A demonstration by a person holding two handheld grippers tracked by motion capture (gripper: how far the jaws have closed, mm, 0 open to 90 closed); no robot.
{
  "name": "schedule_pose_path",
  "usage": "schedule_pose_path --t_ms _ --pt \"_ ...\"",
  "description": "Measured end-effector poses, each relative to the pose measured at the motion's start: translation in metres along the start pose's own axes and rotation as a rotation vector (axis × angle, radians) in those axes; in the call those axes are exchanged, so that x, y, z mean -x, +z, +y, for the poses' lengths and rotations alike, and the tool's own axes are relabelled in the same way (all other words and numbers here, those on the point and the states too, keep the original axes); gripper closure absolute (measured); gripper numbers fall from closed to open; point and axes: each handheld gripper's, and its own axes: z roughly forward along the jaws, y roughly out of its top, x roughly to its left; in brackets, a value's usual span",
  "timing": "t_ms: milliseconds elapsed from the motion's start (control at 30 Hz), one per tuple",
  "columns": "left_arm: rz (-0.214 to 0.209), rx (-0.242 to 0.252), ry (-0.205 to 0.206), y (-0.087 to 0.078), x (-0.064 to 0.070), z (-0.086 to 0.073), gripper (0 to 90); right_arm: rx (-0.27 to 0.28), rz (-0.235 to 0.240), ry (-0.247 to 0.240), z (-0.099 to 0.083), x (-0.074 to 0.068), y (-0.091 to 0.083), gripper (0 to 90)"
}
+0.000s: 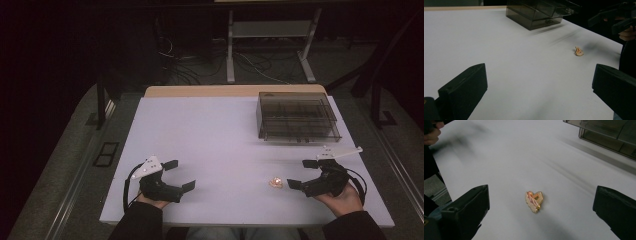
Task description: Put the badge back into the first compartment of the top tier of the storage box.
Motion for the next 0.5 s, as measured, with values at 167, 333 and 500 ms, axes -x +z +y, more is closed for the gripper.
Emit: schedule_pose_path --t_ms 167,333,500 --pt "-0.002 -0.001 -0.002 0.0 0.0 0.0 0.0 -0.018 0.009 -0.014 0.009 -0.002 0.003 0.1" --pt "-0.003 -0.002 -0.002 0.0 0.0 0.0 0.0 -0.036 0.019 -0.024 0.016 -0.005 0.007 0.1" --pt "-0.003 -0.002 -0.003 0.0 0.0 0.0 0.0 -0.059 0.029 -0.039 0.021 -0.006 0.011 0.1"
